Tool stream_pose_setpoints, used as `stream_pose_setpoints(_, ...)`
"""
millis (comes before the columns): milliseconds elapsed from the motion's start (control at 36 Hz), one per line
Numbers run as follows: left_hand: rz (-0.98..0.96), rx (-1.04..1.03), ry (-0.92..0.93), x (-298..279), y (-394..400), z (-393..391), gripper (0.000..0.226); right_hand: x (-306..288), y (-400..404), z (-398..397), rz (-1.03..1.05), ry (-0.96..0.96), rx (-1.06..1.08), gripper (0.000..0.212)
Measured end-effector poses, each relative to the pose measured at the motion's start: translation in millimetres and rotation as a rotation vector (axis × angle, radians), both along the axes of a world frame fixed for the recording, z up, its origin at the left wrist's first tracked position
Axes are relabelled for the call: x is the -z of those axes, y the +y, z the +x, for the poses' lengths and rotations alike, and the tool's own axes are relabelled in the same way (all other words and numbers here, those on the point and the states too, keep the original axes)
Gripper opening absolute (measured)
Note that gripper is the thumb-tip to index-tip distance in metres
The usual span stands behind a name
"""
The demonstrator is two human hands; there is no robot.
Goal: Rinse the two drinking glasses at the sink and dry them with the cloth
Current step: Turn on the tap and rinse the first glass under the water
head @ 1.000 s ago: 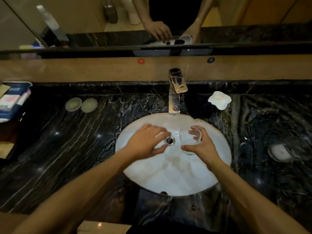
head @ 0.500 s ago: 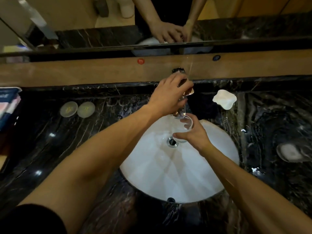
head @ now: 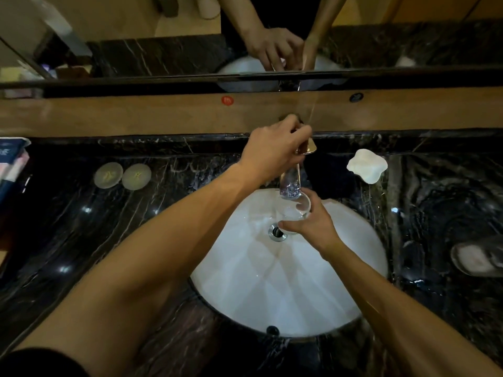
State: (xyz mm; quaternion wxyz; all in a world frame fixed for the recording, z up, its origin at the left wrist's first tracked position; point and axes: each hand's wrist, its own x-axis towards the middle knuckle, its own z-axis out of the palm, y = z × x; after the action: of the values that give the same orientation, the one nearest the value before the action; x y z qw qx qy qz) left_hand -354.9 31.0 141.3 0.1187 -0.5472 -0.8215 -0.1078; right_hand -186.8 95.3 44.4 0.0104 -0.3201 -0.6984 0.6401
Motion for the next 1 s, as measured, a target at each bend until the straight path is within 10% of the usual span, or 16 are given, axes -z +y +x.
stream_pose_setpoints(528, 0.146, -0.006, -0.149, 8, -12, -3, 0.044, 13, 2, 0, 0.02, 0.011, -0.02, 0.081)
stream_pose_setpoints(695, 0.331, -0.318, -0.353, 57, -89, 12, 0.044, 17, 1, 2, 0.05, 0.013, -0.025, 0.082)
stream_pose_setpoints(1000, -0.158, -0.839, -0.404, 163, -279, 81, 0.068, 14, -9, 5, 0.094, -0.012, 0.005, 0.087)
